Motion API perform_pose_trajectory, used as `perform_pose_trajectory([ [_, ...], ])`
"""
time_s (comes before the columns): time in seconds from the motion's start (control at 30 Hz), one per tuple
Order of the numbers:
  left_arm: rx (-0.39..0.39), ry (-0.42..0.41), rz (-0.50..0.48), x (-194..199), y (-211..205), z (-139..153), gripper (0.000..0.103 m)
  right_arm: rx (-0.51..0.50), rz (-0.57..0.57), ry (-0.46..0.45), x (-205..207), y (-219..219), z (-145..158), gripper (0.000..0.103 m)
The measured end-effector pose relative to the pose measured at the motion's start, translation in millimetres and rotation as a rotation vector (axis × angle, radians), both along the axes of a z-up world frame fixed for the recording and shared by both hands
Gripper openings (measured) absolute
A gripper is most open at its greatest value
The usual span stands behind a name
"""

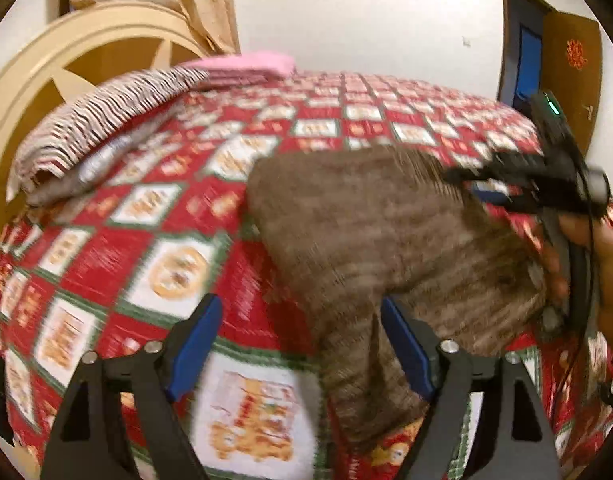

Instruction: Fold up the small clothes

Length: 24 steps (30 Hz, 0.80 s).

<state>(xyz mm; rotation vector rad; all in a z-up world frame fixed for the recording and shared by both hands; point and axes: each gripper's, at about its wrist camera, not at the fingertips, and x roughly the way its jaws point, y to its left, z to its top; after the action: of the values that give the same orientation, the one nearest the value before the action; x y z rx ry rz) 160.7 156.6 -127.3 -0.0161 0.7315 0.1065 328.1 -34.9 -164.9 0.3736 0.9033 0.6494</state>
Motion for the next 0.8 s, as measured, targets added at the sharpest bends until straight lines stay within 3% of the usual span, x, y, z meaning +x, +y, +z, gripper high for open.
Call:
perform_pose_trajectory([
  [0.07, -0.002, -0.029, 0.036, 4, 11, 9, 0.096, 0.014, -0.01, -0.016, -9, -9, 3, 0.057],
  [0.27, 0.067, -0.051, 0.121, 39, 39, 7, 0.096, 0.031, 0.029, -0.082, -62, -28, 20, 0.057],
  [0.47, 0.069, -0.029, 0.198, 77, 58, -7, 0.096, -0.073, 0.141, -0.18, -111, -7, 22, 0.056],
  [0.53, 0.057, -0.013, 0.205, 82, 58, -12, 0.096, -0.124, 0.169, -0.153, -108, 5, 15, 0.047],
  [0.57, 0.058, -0.007, 0.208, 83, 55, -14, 0.096, -0.132, 0.183, -0.132, -106, 7, 10, 0.013],
  [0.6, 0.062, -0.007, 0.207, 82, 53, -14, 0.096, -0.13, 0.204, -0.103, -104, 9, 5, 0.004],
  [0.73, 0.095, -0.005, 0.177, 78, 40, -9, 0.096, -0.144, 0.199, -0.129, -118, -1, 16, 0.004],
  [0.8, 0.164, -0.001, 0.176, 79, 31, -9, 0.098, -0.128, 0.174, -0.136, -121, -15, 30, 0.004],
])
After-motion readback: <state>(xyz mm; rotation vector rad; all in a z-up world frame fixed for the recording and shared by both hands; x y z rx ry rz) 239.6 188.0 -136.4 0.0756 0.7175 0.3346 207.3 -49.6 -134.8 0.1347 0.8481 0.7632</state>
